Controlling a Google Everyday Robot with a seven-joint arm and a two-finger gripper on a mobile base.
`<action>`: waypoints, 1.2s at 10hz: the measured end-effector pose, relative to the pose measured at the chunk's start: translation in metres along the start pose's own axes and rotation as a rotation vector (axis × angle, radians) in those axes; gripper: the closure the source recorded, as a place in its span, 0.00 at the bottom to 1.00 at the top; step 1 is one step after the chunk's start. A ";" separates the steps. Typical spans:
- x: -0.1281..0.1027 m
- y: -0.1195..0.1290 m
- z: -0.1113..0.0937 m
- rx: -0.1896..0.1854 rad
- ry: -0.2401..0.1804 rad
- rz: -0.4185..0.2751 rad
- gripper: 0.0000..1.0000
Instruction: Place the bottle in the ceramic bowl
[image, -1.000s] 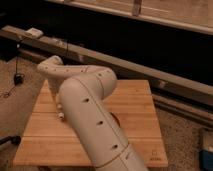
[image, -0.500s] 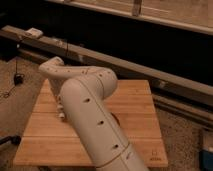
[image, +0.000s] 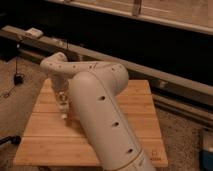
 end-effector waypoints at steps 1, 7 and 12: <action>0.009 -0.004 -0.014 -0.010 0.006 -0.004 1.00; 0.098 -0.080 -0.060 -0.043 0.053 0.058 1.00; 0.168 -0.148 -0.049 -0.041 0.075 0.197 0.94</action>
